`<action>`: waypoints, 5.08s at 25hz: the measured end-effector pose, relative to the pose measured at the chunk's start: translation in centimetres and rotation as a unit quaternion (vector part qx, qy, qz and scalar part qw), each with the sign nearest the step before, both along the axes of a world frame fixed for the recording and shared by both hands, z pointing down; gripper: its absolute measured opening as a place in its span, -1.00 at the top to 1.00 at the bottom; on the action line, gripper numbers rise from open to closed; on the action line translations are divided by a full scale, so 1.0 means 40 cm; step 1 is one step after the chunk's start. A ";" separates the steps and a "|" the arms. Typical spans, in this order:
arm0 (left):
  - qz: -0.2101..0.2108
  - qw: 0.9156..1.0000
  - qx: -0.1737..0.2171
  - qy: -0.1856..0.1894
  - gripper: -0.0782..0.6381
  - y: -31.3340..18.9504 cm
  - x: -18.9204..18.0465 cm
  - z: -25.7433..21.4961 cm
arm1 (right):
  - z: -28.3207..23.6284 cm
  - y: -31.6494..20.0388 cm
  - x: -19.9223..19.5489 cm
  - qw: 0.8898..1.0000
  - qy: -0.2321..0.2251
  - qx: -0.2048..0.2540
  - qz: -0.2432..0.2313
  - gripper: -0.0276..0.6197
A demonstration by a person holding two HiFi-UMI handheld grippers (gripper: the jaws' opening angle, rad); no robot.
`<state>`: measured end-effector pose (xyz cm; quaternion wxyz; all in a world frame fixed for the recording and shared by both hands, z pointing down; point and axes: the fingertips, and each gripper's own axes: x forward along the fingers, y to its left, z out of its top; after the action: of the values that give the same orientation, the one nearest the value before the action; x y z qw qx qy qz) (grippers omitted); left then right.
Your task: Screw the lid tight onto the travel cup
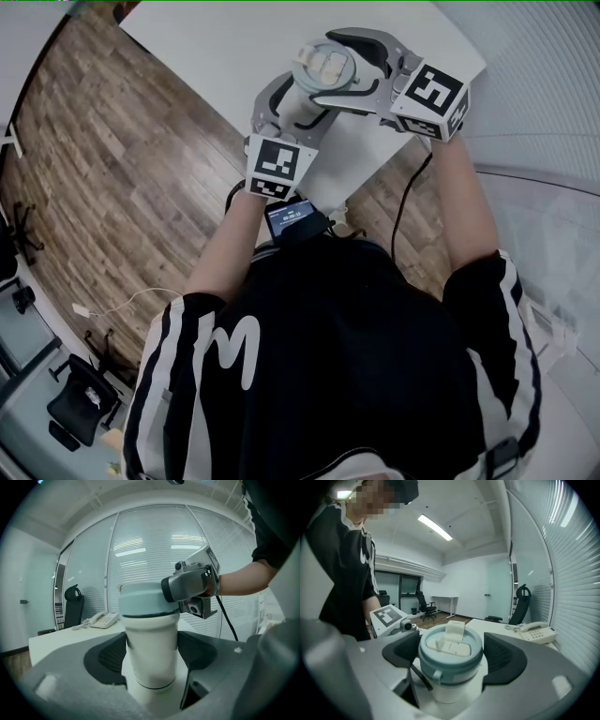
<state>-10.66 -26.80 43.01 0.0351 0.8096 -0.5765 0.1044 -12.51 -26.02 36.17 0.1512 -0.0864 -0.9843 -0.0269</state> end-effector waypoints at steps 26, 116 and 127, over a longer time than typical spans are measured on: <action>-0.002 1.000 0.005 -0.004 -0.21 0.009 -0.001 0.003 | 0.006 -0.026 0.009 0.921 -0.023 0.039 0.387 -0.38; 0.018 0.999 -0.013 -0.023 -0.19 0.011 -0.005 0.007 | -0.022 0.002 0.020 0.996 -0.062 -0.018 0.067 -0.31; 0.013 1.000 -0.016 -0.019 -0.19 0.012 0.000 0.009 | -0.020 -0.011 0.028 0.976 -0.068 -0.015 0.208 -0.32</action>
<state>-10.65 -26.32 43.37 0.0359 0.8141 -0.5650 0.1294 -11.39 -26.44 35.36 0.0848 0.1201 -0.9890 0.0139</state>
